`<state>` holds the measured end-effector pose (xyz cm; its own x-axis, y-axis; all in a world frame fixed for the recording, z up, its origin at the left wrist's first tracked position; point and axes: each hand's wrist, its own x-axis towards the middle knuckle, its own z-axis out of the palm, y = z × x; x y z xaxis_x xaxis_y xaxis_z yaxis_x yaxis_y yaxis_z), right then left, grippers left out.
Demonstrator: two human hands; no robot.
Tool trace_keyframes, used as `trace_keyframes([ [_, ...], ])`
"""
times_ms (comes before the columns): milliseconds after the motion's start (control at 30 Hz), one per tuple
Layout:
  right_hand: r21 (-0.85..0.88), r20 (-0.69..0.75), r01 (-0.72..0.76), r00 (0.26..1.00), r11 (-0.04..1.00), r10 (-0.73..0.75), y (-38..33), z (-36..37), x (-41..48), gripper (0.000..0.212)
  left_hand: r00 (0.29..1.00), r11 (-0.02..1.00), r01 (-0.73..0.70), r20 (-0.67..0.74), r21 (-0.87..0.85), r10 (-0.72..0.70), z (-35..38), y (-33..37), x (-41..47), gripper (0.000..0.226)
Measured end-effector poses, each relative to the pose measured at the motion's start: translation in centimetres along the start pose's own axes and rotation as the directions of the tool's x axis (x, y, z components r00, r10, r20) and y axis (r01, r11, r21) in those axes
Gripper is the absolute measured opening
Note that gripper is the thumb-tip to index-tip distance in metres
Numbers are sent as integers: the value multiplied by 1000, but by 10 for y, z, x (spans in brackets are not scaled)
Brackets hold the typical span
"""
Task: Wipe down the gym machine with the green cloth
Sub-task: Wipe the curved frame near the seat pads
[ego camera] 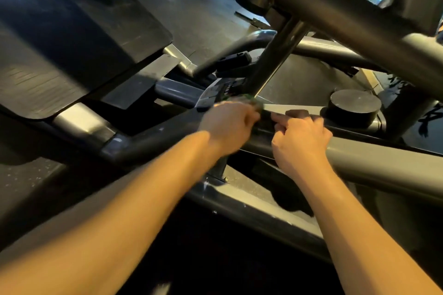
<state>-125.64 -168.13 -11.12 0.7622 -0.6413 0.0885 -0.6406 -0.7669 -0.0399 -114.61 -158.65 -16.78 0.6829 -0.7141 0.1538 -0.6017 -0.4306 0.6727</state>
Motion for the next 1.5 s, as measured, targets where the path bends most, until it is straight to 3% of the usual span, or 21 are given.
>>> trace_keyframes([
  [67, 1, -31, 2, 1000, 1000, -2, 1, 3, -1, 44, 989, 994, -101, -102, 48, 105, 11, 3, -17, 39],
  [133, 8, -58, 4, 998, 1000, -4, 1, 6, -2, 44, 987, 994, -105, -118, 4, 105, 11, -4, -15, 40],
  [300, 14, -86, 15, 996, 1000, -14, 0, 8, 0, 43, 976, 933, 217, 74, -286, -204, -23, -37, 18, 34],
  [500, -11, -210, 27, 977, 1000, -29, -3, 22, -4, 40, 936, 908, 350, 125, -229, -330, -27, -73, 42, 48],
  [600, 169, -267, 52, 964, 984, -5, -7, 27, -18, 34, 951, 922, 307, 118, -238, -286, -23, -73, 42, 44],
  [733, 406, -405, 115, 912, 907, 66, -19, 37, -60, 22, 991, 980, 104, -67, -172, -116, -15, -60, 17, 29],
  [800, 618, -239, -63, 935, 783, 264, -28, 47, -75, 16, 986, 966, 44, -147, -253, -84, -6, -57, 5, 35],
  [833, 714, -112, -190, 919, 674, 378, -32, 52, -77, 14, 982, 945, 48, -157, -322, -103, -4, -55, -1, 35],
  [900, 840, 144, -401, 814, 366, 563, -42, 61, -74, 19, 979, 962, 5, -197, -274, -61, 1, -59, -10, 38],
  [967, 888, 289, -447, 725, 107, 625, -57, 67, -65, 34, 975, 983, -77, -219, -165, 40, 2, -68, -20, 42],
  [1000, 905, 286, -422, 704, 59, 650, -64, 69, -61, 41, 973, 984, -103, -222, -143, 69, 2, -74, -23, 44],
  [1067, 932, 207, -353, 702, 81, 682, -74, 71, -59, 47, 973, 988, -88, -222, -127, 59, -1, -82, -30, 47],
  [1133, 933, 110, -310, 728, 181, 676, -80, 71, -65, 52, 973, 987, -66, -230, -147, 30, -1, -90, -36, 47],
  [1300, 844, 6, -328, 797, 424, 604, -105, 80, -71, 94, 969, 957, -8, -240, -290, -65, 4, -107, -50, 48],
  [1433, 914, -9, -226, 820, 338, 572, -123, 90, -57, 101, 958, 937, 41, -252, -346, -134, 6, -115, -55, 48],
  [1500, 908, -38, -206, 826, 364, 563, -121, 98, -52, 100, 964, 943, 46, -232, -330, -128, 2, -117, -49, 47],
])
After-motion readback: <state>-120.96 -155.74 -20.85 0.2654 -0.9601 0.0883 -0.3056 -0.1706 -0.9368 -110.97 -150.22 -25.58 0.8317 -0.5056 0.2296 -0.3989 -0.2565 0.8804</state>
